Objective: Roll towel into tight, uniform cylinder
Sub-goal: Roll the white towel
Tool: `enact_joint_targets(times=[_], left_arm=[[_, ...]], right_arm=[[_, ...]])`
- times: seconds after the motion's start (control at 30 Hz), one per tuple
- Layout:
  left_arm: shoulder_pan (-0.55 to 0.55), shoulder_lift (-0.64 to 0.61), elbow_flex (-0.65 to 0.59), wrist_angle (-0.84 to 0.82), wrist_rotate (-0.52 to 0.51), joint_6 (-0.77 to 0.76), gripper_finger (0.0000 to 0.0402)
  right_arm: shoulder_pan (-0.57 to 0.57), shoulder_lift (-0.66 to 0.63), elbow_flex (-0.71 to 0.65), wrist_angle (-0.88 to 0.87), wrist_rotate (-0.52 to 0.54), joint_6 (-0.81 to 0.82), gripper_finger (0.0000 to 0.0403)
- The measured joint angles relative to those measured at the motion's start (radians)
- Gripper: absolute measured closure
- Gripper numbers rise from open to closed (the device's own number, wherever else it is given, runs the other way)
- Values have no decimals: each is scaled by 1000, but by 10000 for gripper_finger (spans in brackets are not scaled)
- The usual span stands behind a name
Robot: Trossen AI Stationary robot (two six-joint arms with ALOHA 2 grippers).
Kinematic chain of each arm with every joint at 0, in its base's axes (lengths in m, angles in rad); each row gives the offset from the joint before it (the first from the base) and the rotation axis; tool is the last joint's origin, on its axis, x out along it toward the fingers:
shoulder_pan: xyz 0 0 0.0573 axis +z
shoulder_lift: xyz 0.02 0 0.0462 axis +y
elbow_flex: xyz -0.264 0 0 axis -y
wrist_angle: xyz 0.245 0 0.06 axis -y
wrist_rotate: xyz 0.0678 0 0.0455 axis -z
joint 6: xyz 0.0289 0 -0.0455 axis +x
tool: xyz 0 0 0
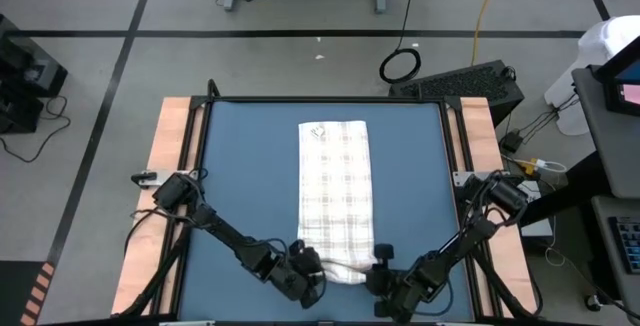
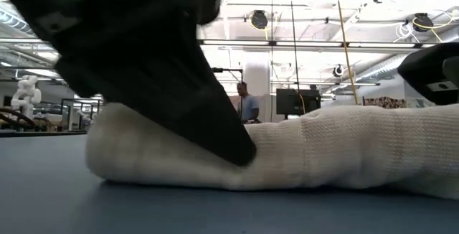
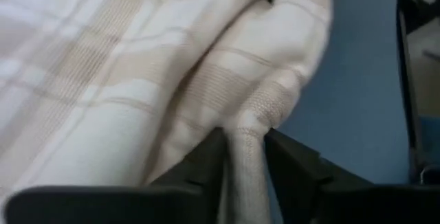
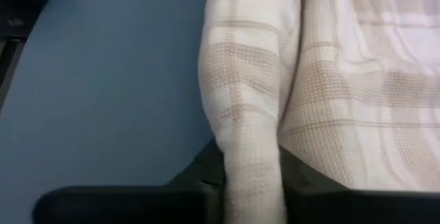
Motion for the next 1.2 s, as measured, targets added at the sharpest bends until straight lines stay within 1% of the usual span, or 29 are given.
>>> enact_joint_targets(times=[0.1, 0.2, 0.27, 0.37, 0.43, 0.5, 0.6, 0.73, 0.8, 0.9, 1.0, 1.1, 1.2], left_arm=[[-22, -6, 0, -5, -28, 60, 240], [-45, -39, -1, 5, -68, 159, 200], [-68, -70, -1, 10, -144, 242, 180], [-112, -88, 2, 39, -275, 399, 158], [-136, -83, 2, 63, -288, 463, 144], [-150, -63, 3, 72, -299, 462, 129], [-164, -19, 2, 59, -345, 463, 105], [-162, 16, 1, 55, -351, 488, 74], [-156, 32, 1, 36, -343, 484, 68], [-136, 47, 1, 1, -277, 437, 73], [-116, 49, 6, -55, -241, 354, 99], [-96, 47, 7, -110, -237, 253, 146], [-79, 36, 6, -129, -207, 220, 213]], right_arm=[[-6, -1, 0, -4, -42, 6, 371], [-10, -1, 0, -9, -65, 16, 373], [-18, -1, 0, -16, -70, 49, 369], [-39, -3, 1, -25, -120, 105, 366], [-49, -5, 2, -29, -157, 124, 367], [-55, -11, 2, -30, -174, 123, 367], [-60, -22, -1, -34, -184, 106, 367], [-62, -44, -3, -42, -203, 90, 366], [-62, -53, -4, -43, -205, 79, 365], [-61, -57, -4, -47, -207, 76, 365], [-61, -57, -4, -48, -208, 53, 365], [-60, -57, -4, -49, -207, 27, 365], [-59, -60, -2, -53, -206, 5, 361]])
